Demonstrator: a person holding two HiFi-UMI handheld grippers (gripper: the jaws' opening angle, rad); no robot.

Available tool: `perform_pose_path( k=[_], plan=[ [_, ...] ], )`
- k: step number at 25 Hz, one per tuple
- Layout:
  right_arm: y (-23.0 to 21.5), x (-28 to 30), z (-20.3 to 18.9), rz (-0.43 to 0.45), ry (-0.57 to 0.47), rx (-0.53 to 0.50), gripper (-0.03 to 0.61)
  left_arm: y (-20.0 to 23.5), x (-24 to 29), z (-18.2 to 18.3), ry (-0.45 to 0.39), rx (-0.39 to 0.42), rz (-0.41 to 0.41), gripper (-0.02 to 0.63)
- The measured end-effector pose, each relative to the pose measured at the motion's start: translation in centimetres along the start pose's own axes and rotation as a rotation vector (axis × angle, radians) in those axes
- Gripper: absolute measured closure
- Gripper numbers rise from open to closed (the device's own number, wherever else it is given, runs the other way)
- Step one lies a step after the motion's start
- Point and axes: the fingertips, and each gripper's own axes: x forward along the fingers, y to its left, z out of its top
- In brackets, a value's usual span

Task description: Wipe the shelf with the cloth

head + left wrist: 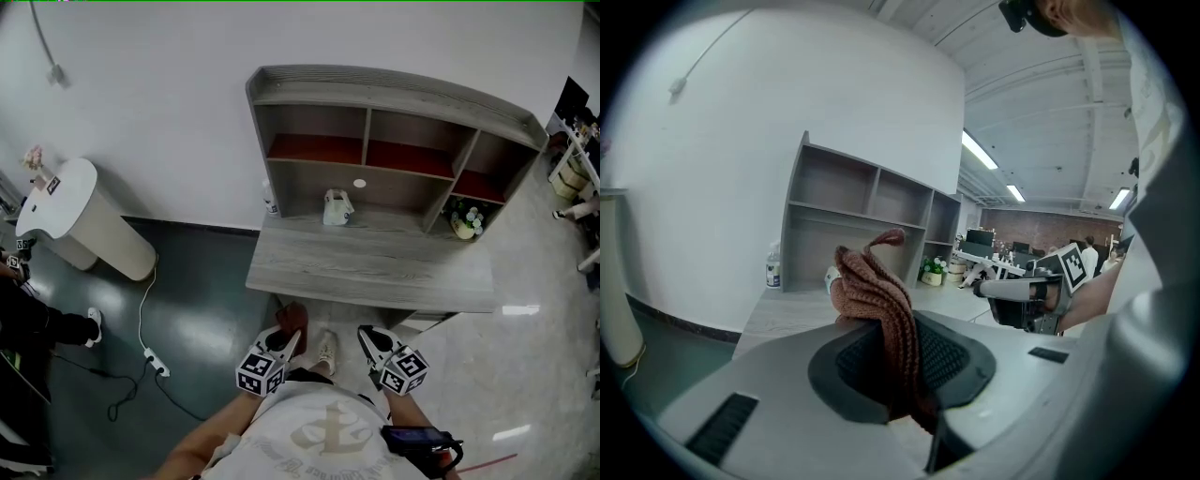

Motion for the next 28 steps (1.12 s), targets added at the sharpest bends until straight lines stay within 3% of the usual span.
perform_pose_path(
  k=[10, 28],
  plan=[
    [-5.4, 2.0, 1.9, -0.036, 0.005, 0.003, 0.574, 3.1, 6.0, 2.7, -0.012, -0.033, 0.015, 0.545],
    [-15.2, 8.6, 8.3, -0.081, -0.029, -0.004, 0.574, 10.7, 17.1, 10.7, -0.009, -0.008, 0.047, 0.545]
  ],
)
